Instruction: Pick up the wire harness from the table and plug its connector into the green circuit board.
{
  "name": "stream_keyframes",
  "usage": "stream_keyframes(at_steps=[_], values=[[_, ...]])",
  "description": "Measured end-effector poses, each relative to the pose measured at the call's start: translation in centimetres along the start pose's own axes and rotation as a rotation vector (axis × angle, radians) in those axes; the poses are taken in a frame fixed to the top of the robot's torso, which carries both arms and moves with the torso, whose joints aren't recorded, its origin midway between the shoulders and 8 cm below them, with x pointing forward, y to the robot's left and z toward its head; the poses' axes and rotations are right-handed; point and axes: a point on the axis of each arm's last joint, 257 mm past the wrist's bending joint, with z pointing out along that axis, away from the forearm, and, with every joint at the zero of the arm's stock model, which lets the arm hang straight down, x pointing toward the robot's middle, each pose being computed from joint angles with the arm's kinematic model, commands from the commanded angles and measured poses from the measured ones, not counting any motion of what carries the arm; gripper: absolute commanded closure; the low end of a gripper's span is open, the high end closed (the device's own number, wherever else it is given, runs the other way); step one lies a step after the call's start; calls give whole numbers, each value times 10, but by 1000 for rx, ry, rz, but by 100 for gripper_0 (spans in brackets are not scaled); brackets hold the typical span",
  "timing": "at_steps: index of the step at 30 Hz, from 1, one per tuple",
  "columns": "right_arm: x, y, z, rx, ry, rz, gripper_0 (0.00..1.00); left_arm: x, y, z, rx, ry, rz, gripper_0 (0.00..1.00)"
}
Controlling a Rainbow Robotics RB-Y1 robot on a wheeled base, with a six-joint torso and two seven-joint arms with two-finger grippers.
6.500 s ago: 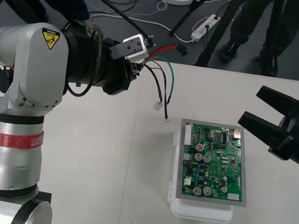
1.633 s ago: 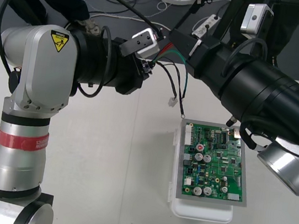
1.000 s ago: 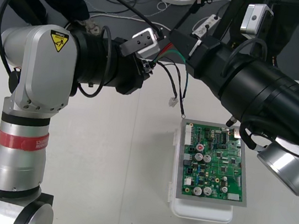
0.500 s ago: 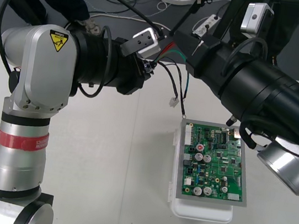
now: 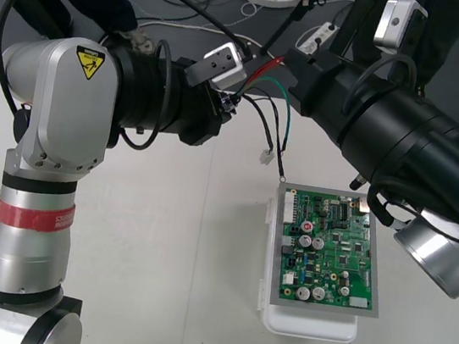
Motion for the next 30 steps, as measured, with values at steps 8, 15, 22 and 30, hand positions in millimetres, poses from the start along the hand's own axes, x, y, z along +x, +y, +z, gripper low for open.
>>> stream_keyframes(at_steps=[8, 15, 22, 30], values=[[-2, -1, 0, 3, -7, -11, 86, 0, 0, 0, 0, 0, 0, 100], [-3, -1, 0, 5, -13, -20, 93, 0, 0, 0, 0, 0, 0, 100], [-4, -2, 0, 6, -16, -24, 100, 0, 0, 0, 0, -1, 0, 99], [-4, -2, 0, 7, -17, -25, 100, 0, 0, 0, 1, -1, 0, 53]])
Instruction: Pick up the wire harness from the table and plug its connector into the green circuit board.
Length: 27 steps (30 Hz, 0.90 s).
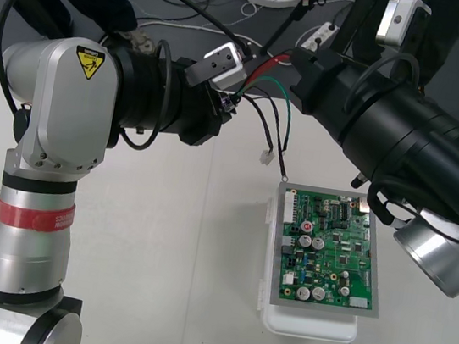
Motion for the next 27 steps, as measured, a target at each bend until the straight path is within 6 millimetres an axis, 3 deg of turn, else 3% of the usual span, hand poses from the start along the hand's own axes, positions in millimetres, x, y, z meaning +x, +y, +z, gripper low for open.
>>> stream_keyframes(at_steps=[1, 2, 3, 27], values=[[0, 0, 0, 0, -1, -1, 100, 0, 0, 0, 0, 0, 0, 35], [-1, 0, 0, 1, -3, -4, 100, 0, 0, 0, 0, 0, 0, 5], [-1, 0, 0, 2, -4, -6, 100, 0, 0, 0, 0, 0, 0, 0], [-7, -4, 0, 13, -27, -40, 100, -3, -2, 0, 7, -14, -3, 0]])
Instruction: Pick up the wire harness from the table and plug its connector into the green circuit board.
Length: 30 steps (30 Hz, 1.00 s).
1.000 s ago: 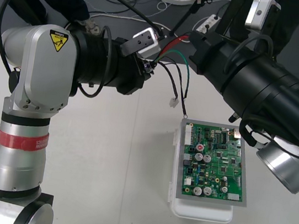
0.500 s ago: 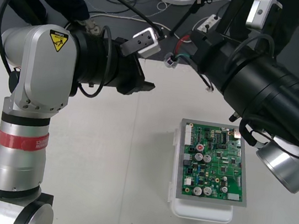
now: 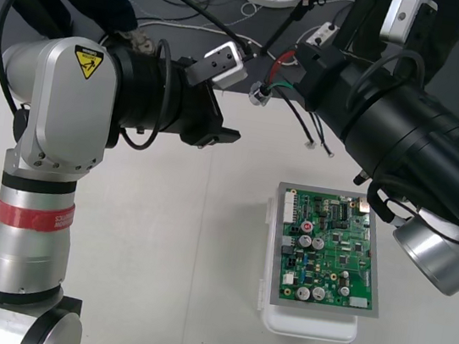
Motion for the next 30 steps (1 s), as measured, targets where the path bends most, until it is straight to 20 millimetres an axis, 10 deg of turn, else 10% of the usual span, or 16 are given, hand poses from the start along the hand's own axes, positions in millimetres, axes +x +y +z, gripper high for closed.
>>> stream_keyframes(at_steps=[16, 30], values=[[-6, 6, -8, -67, -22, -35, 100, -49, -30, -17, 148, -229, -40, 0], [-36, -6, -58, -206, -97, -133, 100, -51, -49, -58, 293, -359, -55, 0]])
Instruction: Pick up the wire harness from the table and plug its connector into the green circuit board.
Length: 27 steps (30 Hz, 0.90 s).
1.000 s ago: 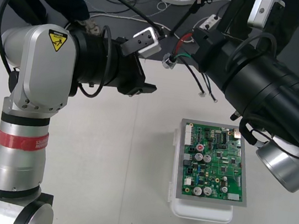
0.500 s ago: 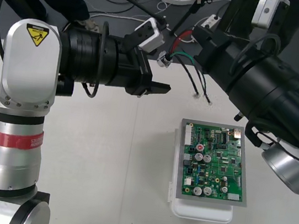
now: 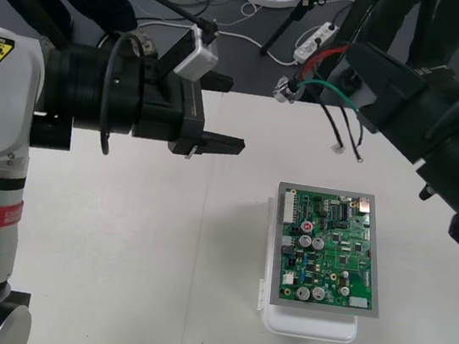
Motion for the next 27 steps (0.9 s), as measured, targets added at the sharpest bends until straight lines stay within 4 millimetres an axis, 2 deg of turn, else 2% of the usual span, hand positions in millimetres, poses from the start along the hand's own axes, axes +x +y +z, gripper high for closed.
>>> stream_keyframes(at_steps=[7, 15, 22, 27], values=[[-15, 5, -35, -85, -40, -19, 100, -18, -20, -17, 76, -127, -44, 0], [-25, 11, -67, -144, -65, -45, 100, -28, -47, -21, 156, -215, -48, 0], [-25, 26, -87, -216, -68, -69, 100, -40, -61, -29, 186, -299, 104, 0], [-16, 42, -100, -293, -46, -127, 100, -49, -71, -36, 226, -347, 74, 0]])
